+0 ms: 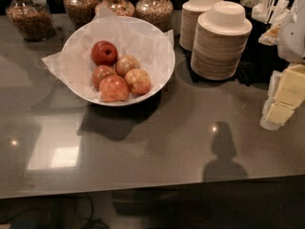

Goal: Pick apple from white bowl

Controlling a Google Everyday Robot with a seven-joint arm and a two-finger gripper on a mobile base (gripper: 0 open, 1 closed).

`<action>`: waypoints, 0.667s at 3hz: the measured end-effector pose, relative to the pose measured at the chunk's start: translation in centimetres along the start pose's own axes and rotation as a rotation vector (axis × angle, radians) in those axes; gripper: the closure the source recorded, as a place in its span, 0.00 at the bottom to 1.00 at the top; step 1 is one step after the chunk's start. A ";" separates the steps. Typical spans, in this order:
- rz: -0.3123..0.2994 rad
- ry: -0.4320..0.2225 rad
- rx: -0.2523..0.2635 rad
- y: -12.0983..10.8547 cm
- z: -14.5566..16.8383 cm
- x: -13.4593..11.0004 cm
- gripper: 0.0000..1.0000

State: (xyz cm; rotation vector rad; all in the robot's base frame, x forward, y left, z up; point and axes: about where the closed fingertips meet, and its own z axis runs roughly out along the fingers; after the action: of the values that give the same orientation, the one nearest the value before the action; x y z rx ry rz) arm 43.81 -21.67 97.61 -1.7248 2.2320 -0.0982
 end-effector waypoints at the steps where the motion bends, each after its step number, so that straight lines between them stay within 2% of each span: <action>1: -0.006 -0.003 0.005 -0.1 0.0 -0.3 0.00; 2: -0.087 -0.032 0.010 -0.9 0.0 -3.3 0.00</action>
Offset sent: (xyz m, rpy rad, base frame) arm 0.0370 0.0736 0.0176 0.0070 -0.0472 0.2329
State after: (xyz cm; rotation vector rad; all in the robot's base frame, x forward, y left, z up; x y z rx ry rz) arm 45.33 -18.77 98.53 -1.8052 2.1305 -0.1003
